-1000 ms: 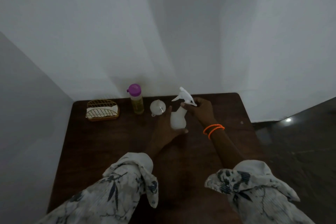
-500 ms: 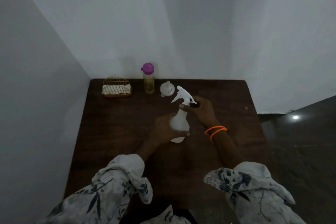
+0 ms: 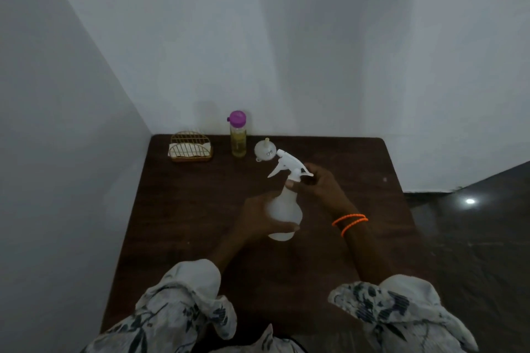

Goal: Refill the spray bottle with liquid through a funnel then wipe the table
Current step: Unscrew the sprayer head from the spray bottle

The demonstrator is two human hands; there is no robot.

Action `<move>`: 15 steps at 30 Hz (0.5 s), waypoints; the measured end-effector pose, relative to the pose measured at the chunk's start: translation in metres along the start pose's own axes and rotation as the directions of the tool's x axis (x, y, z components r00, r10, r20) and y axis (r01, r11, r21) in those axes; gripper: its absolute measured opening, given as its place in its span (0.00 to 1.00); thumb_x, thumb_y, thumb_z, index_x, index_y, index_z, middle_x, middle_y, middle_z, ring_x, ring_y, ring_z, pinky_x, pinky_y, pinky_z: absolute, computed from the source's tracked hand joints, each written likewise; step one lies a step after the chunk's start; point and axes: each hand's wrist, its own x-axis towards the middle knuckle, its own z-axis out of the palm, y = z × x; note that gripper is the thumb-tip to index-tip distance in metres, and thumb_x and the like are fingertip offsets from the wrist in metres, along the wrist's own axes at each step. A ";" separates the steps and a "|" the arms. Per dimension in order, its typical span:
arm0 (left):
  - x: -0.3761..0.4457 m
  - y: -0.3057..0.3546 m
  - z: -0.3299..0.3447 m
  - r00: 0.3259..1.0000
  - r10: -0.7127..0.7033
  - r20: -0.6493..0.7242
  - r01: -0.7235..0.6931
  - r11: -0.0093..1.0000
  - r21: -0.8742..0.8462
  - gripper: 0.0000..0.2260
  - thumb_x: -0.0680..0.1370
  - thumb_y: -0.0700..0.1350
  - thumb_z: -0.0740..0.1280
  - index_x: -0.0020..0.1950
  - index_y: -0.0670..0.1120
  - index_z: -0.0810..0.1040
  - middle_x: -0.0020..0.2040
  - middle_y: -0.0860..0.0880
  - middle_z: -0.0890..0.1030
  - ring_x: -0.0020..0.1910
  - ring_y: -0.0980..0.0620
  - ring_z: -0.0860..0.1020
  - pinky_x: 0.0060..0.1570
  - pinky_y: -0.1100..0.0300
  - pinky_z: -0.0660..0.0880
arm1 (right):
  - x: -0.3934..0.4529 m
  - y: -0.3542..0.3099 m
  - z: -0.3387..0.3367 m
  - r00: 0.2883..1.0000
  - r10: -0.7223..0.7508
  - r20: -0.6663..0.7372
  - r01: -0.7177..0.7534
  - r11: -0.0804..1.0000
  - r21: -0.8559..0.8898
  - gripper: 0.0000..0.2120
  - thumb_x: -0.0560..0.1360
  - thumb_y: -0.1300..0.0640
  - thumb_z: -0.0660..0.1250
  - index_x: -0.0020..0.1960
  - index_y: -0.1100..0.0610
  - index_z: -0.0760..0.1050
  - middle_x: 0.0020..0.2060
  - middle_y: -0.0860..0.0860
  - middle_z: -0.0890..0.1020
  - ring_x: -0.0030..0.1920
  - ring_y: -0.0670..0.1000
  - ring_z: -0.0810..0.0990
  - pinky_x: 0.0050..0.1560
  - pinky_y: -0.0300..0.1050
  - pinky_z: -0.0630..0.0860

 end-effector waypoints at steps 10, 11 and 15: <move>0.000 0.011 0.004 0.999 0.043 0.007 -0.043 0.999 0.026 0.38 0.59 0.62 0.84 0.66 0.57 0.77 0.58 0.59 0.82 0.57 0.62 0.80 0.57 0.54 0.81 | -0.011 -0.009 -0.009 0.999 -0.041 -0.003 0.041 0.996 0.076 0.25 0.73 0.64 0.74 0.69 0.55 0.74 0.59 0.54 0.83 0.58 0.52 0.83 0.54 0.47 0.82; -0.001 0.012 0.005 0.999 0.046 0.011 -0.046 0.999 0.025 0.38 0.59 0.62 0.84 0.66 0.57 0.77 0.59 0.59 0.82 0.57 0.62 0.80 0.58 0.53 0.81 | -0.012 -0.009 -0.008 0.999 -0.041 -0.024 0.042 0.997 0.059 0.26 0.71 0.63 0.76 0.68 0.55 0.75 0.58 0.54 0.83 0.57 0.52 0.83 0.54 0.47 0.82; -0.001 0.016 0.007 0.998 0.059 0.022 -0.060 0.998 0.025 0.38 0.59 0.62 0.83 0.67 0.57 0.76 0.60 0.58 0.81 0.58 0.61 0.79 0.58 0.53 0.81 | -0.014 -0.012 -0.008 0.994 -0.052 -0.096 0.059 0.996 0.073 0.27 0.69 0.65 0.77 0.66 0.58 0.75 0.56 0.54 0.84 0.55 0.52 0.85 0.49 0.44 0.82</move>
